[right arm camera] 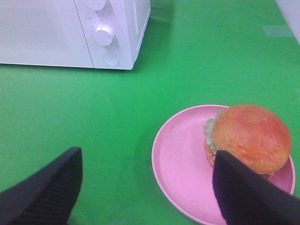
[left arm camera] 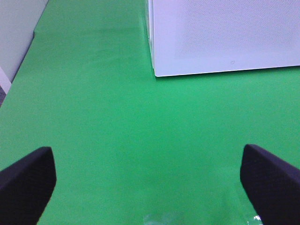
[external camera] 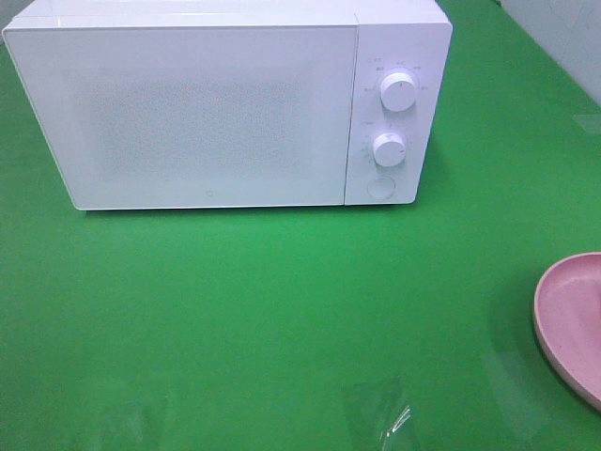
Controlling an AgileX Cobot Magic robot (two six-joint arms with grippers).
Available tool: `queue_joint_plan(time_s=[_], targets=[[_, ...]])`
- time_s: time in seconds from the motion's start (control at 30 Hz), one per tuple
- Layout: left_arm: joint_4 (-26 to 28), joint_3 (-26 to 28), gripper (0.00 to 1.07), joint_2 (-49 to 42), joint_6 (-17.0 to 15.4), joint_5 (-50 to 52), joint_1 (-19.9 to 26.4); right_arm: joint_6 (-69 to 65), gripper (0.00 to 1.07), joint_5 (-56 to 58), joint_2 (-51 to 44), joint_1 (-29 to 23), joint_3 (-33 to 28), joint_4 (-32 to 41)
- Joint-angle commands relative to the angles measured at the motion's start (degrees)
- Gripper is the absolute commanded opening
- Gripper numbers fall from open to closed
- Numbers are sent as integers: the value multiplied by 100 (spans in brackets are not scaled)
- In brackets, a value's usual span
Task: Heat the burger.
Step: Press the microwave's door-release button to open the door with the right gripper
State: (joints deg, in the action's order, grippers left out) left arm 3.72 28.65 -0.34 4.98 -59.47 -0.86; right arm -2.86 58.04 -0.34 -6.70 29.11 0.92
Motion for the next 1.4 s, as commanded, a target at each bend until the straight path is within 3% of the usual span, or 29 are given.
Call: queue_joint_plan(time_s=[0.03,0.57,1.4], targets=[[29,-11,100,-6,0,6,0,34,75,-69,-80,6,-6,0],[29,-11,100,-6,0,6,0,63,75,-132,34,6,46,-29],[29,-11,100,-6,0,6,0,63,75,-2727,2653,6,126,-40]])
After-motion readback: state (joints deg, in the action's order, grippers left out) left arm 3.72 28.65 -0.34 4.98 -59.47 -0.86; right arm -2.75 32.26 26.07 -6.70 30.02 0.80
